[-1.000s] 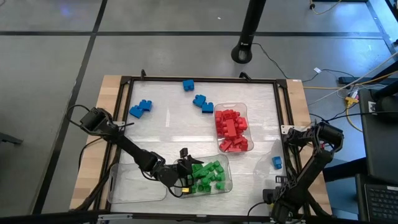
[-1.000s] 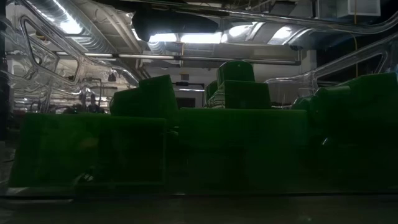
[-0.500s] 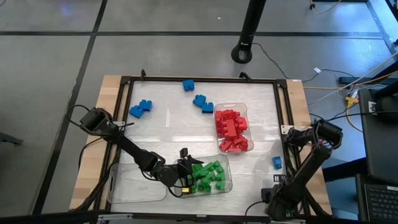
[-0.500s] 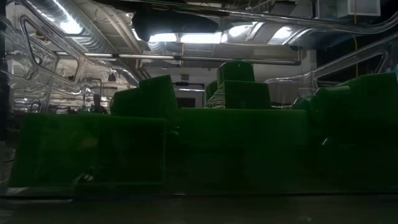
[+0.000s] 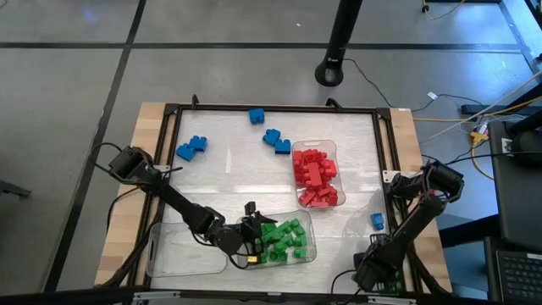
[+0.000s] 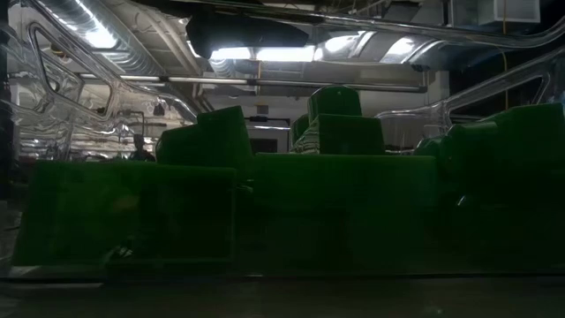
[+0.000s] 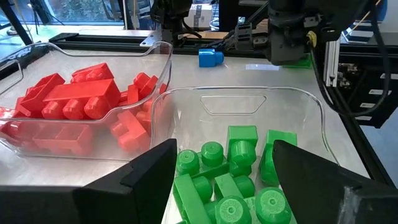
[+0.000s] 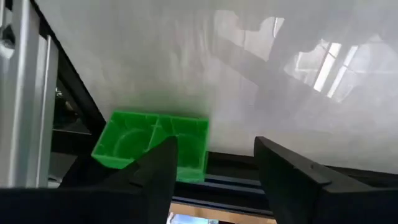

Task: Sort blocks
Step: Put the green game piece into the bottom right transparent bin

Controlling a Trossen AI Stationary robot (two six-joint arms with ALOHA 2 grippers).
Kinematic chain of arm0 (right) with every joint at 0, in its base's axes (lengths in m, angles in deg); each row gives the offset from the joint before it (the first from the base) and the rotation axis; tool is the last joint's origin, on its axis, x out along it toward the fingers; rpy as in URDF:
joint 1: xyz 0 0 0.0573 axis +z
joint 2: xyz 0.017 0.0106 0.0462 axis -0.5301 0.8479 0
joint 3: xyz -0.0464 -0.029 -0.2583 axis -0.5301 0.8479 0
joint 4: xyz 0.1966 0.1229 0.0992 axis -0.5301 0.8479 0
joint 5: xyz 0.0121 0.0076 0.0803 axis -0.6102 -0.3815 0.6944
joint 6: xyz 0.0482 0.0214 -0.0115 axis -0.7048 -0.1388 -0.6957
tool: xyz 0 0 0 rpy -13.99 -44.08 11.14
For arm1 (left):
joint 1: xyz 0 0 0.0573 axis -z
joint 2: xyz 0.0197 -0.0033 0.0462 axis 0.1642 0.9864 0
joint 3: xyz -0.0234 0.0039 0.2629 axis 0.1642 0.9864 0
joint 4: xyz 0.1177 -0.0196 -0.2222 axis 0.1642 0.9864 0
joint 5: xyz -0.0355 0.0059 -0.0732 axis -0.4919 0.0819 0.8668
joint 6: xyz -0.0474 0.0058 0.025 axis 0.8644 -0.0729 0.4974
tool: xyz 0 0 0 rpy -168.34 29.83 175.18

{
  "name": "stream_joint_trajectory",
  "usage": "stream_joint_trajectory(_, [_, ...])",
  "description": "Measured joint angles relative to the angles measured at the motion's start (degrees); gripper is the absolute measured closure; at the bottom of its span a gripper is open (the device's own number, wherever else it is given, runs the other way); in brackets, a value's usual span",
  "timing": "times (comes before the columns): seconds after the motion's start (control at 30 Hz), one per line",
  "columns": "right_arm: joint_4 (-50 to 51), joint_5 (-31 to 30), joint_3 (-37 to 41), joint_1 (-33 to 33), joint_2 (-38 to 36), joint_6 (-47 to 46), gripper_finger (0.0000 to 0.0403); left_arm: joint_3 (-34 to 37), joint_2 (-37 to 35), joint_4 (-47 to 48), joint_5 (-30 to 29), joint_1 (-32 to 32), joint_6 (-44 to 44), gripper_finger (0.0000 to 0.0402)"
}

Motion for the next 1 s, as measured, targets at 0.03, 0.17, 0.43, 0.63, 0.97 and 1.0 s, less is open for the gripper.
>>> stream_joint_trajectory(0.03, [-0.5, 0.3, 0.4, 0.0, 0.0, -0.2, 0.0194, 0.0, 0.0, 0.0, 0.0, 0.0, 0.0, 0.0147])
stream_joint_trajectory(0.17, [-1.7, 4.2, 1.9, 0.0, 0.0, -0.3, 0.0216, 0.0, 0.0, 0.0, 0.0, 0.0, 0.0, 0.0147])
stream_joint_trajectory(0.43, [-5.2, 8.0, 5.5, 0.1, 0.0, 0.1, 0.0278, 0.0, 0.0, 0.0, 0.0, 0.0, 0.0, 0.0147])
stream_joint_trajectory(0.63, [-6.3, 5.4, 5.6, 0.1, 0.0, 1.6, 0.0357, 0.0, 0.0, 0.0, 0.0, 0.0, -0.5, 0.0147])
stream_joint_trajectory(0.97, [-3.3, 0.2, 1.2, -0.4, -1.1, 8.2, 0.0389, 0.0, 0.0, -0.1, 0.0, 0.0, -0.4, 0.0147])
stream_joint_trajectory(1.0, [-2.5, -0.6, 0.3, -0.5, -1.6, 9.1, 0.0392, 0.0, 0.0, -0.1, 0.0, 0.0, -0.5, 0.0147])
